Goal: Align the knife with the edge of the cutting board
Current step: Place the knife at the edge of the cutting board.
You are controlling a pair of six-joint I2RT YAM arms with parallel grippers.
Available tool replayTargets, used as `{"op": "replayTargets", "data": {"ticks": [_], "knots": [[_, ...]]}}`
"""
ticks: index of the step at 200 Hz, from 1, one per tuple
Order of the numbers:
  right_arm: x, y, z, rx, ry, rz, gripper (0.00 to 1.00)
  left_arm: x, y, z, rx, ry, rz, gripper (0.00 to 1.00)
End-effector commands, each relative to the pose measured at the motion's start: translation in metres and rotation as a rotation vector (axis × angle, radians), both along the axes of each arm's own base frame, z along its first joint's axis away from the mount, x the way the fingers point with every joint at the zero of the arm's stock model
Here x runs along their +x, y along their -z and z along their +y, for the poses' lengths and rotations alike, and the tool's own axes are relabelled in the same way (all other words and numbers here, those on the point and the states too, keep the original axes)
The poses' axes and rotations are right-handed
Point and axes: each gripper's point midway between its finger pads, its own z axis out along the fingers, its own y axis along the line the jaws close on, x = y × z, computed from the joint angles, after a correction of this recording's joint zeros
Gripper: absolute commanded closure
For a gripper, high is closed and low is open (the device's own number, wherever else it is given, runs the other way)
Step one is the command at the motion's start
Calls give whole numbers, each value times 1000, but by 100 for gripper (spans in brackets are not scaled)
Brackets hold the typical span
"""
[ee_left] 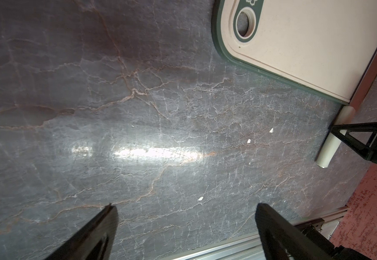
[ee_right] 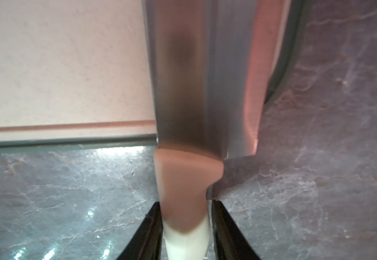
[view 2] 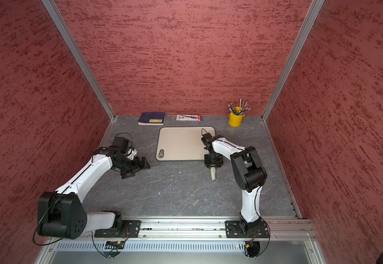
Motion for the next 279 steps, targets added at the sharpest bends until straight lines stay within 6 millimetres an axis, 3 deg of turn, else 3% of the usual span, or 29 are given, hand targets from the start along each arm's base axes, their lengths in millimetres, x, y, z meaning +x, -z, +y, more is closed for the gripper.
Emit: {"op": "replayTargets", "data": {"ticks": [1, 55, 166, 279], "knots": [[12, -4, -1, -4, 22, -31, 59, 0, 0, 0, 7, 5, 5, 0], [12, -6, 2, 11, 21, -33, 50, 0, 1, -1, 5, 7, 8, 0], [7, -3, 6, 44, 34, -22, 55, 0, 1, -2, -1, 10, 11, 0], [9, -1, 8, 50, 50, -16, 53, -1, 2, -2, 5, 13, 16, 0]]}}
